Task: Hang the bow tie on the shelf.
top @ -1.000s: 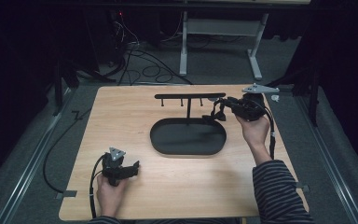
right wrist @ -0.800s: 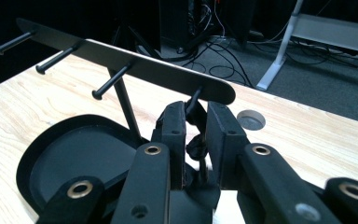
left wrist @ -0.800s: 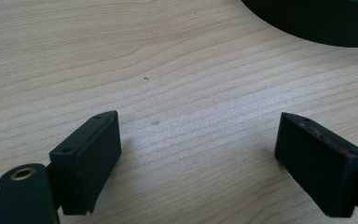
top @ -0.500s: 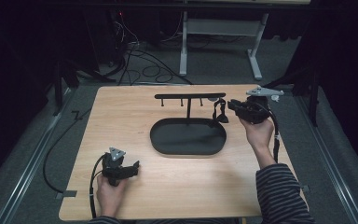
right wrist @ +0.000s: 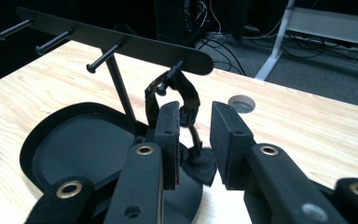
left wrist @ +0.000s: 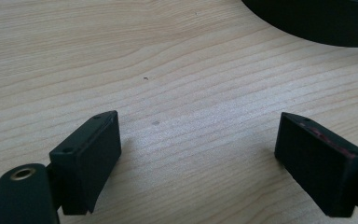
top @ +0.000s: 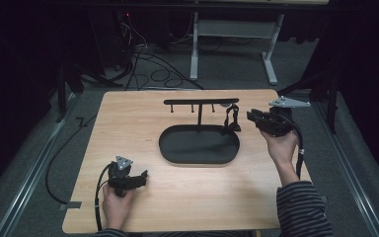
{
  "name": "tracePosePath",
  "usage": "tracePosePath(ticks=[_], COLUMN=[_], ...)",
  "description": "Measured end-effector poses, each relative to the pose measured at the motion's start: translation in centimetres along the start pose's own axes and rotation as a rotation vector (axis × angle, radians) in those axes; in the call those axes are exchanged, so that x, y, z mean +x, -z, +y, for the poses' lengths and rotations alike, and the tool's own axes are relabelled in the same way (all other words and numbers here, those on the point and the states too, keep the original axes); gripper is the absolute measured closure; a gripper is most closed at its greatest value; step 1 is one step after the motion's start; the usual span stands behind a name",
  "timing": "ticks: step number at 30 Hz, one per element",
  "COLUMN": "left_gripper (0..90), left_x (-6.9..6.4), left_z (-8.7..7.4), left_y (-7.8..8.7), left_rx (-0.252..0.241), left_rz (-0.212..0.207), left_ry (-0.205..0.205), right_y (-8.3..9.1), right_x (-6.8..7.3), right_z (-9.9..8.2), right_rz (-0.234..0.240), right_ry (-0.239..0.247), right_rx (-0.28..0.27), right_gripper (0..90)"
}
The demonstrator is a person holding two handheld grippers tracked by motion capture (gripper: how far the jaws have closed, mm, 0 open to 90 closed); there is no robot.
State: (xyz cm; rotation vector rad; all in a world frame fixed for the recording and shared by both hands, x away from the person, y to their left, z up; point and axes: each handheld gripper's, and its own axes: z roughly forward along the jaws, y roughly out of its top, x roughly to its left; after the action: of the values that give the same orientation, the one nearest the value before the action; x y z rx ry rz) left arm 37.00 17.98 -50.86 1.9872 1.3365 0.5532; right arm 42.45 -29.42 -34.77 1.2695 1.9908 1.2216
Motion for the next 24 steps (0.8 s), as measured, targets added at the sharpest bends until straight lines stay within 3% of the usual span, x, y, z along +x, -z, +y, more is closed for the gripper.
tracePosePath(ticks=[24], left_gripper=[14.8], left_x=[0.0], left_z=[0.0], left_y=[0.0], left_rx=[0.002], left_rz=[-0.001], left_ry=[-0.001], right_y=[2.9], right_x=[0.1], right_z=[-2.2], right_rz=[0.01], right_ry=[-0.002], right_rx=[-0.012], right_gripper=[71.5])
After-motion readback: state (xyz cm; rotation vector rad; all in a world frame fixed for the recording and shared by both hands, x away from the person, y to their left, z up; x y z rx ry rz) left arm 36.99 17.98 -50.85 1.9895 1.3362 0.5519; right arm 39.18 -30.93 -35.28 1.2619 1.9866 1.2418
